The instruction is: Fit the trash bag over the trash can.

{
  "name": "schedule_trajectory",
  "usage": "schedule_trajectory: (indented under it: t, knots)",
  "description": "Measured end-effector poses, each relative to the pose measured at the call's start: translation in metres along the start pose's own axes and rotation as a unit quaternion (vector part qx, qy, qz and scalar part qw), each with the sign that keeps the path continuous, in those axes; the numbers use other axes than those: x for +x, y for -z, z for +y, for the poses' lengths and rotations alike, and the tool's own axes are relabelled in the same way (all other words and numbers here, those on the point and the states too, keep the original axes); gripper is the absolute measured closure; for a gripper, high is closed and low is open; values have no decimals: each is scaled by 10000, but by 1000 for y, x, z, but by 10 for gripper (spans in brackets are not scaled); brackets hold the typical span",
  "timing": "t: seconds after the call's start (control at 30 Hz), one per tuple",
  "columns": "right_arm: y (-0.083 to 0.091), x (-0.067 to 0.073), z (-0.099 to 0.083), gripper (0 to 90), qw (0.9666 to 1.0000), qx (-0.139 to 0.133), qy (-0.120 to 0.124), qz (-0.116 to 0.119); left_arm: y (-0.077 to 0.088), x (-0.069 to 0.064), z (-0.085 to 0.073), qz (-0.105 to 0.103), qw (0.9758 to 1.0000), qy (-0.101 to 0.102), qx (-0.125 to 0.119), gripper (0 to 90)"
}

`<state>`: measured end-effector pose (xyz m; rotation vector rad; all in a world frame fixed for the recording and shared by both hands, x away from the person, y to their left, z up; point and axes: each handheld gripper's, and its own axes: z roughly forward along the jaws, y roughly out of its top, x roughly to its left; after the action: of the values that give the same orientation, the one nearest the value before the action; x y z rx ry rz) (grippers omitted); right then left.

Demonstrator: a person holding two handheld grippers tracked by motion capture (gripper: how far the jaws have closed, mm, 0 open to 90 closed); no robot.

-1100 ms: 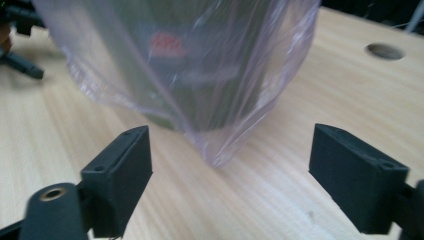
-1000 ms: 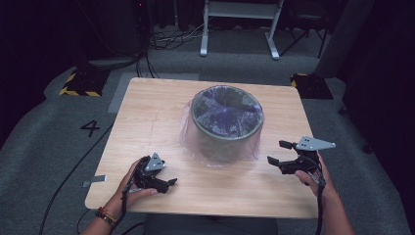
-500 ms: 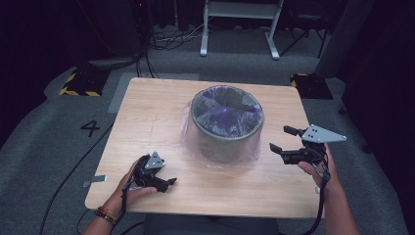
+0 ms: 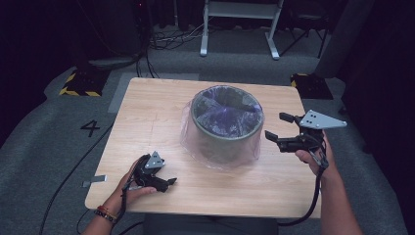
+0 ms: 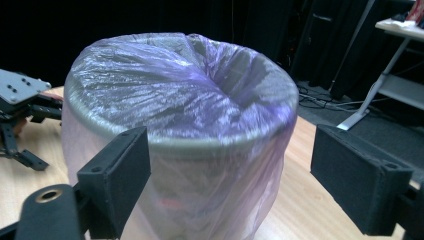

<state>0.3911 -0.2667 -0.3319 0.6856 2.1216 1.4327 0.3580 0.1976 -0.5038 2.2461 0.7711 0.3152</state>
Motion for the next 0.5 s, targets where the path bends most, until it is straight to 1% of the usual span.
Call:
schedule_trajectory:
  t: [0.07, 0.1, 0.17, 0.2, 0.23, 0.27, 0.3, 0.37, 0.4, 0.47, 0.5]
  knots:
    - [-3, 1, 4, 161, 10000, -22, 39, 39, 0, 0, 0, -4, 10000, -4, 1, 134]
    - [-6, 1, 7, 159, 9999, -26, -16, 122, 0, 0, 0, -6, 10000, -7, 1, 134]
    - [-14, 3, 15, 159, 10000, 48, 24, 75, 0, 0, 0, -9, 10000, -10, 3, 134]
    - [-14, 3, 15, 159, 10000, 48, 24, 75, 0, 0, 0, -11, 10000, -13, 3, 134]
    - [-20, 5, 21, 158, 9999, 91, 75, 72, 0, 0, 0, -11, 10000, -12, 2, 134]
    - [-20, 5, 21, 158, 9999, 91, 75, 72, 0, 0, 0, -11, 10000, -12, 2, 134]
    - [-26, 6, 26, 156, 9998, 115, 109, 94, 0, 0, 0, -11, 10000, -14, 3, 134]
    - [-29, 6, 28, 156, 9998, 142, 108, 69, 0, 0, 0, -11, 10000, -14, 3, 134]
    - [-33, 6, 31, 156, 9998, 185, 93, 51, 0, 0, 0, -11, 10000, -15, 3, 134]
    - [-40, 6, 36, 156, 9996, 257, 85, 89, 0, 0, 0, -12, 10000, -15, 4, 134]
    - [-47, 7, 40, 156, 9993, 353, 67, 45, 0, 0, 0, -11, 10000, -16, 4, 134]
